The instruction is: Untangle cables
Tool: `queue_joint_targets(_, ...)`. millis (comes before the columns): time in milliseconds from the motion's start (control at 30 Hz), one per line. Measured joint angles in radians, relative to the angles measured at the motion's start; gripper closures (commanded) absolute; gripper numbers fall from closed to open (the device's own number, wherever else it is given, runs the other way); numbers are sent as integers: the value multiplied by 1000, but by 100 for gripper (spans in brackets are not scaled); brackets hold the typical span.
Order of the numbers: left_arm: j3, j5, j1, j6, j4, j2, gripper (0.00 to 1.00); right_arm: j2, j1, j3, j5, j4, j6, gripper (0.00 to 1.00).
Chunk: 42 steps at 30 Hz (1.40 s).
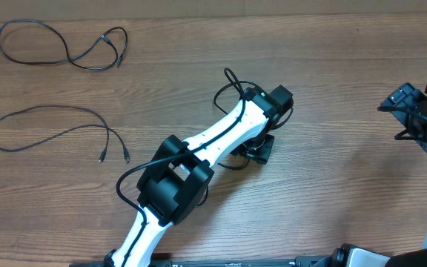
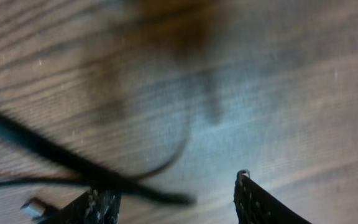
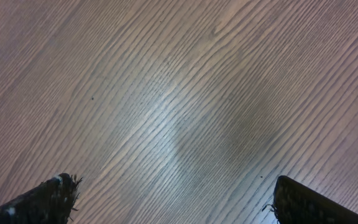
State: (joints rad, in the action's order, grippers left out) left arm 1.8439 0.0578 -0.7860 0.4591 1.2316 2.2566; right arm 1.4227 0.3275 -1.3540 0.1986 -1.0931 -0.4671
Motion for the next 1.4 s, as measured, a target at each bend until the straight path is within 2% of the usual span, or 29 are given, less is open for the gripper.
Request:
queue_joint_targets(67,-15,-22,0,33,-43,0,49,0,0,0,0,0,0,0)
queue_joint_targets(233,-26,-50,0,88,-94,0,71,0,0,0,0,0,1,0)
queue_joint_targets(600,-26,-56,0,116,-77,0,68,0,0,0,0,0,0,0)
queue_joint_targets(1000,-26,-21,-17,156,-58,0,72,0,0,0,0,0,0,0)
queue_joint_targets(1400,-26,-29,-19,202,-58,0,88,0,0,0,0,0,0,0)
